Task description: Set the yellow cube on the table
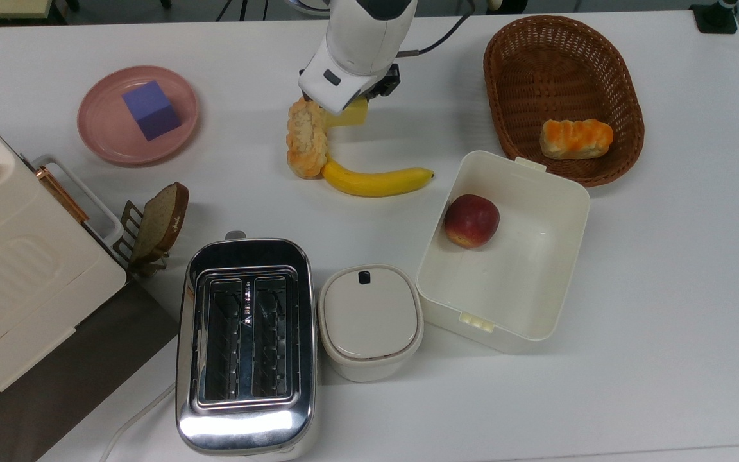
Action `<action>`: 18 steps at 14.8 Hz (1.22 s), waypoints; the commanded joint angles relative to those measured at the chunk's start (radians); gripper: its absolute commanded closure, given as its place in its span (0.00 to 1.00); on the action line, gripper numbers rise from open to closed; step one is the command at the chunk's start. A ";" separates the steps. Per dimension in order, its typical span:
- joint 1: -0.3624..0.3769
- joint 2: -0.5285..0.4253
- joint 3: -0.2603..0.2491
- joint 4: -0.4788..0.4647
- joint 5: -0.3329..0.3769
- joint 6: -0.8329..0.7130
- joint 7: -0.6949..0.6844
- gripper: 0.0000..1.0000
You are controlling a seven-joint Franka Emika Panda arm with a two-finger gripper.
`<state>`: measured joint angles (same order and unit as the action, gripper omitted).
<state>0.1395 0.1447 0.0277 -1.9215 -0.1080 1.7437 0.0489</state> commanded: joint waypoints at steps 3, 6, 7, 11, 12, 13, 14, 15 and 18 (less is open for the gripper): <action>-0.009 -0.048 -0.014 0.054 -0.018 -0.018 0.023 0.00; -0.035 -0.077 -0.041 0.146 -0.015 -0.110 0.008 0.00; -0.046 -0.092 -0.051 0.171 -0.010 -0.134 0.003 0.00; -0.112 -0.197 -0.052 0.182 0.002 -0.139 0.005 0.00; -0.122 -0.218 -0.052 0.182 0.005 -0.138 0.006 0.00; -0.132 -0.237 -0.052 0.180 0.017 -0.138 0.008 0.00; -0.141 -0.244 -0.052 0.180 0.039 -0.138 0.008 0.00; -0.155 -0.249 -0.054 0.180 0.081 -0.130 0.006 0.00; -0.158 -0.241 -0.055 0.187 0.094 -0.122 0.012 0.00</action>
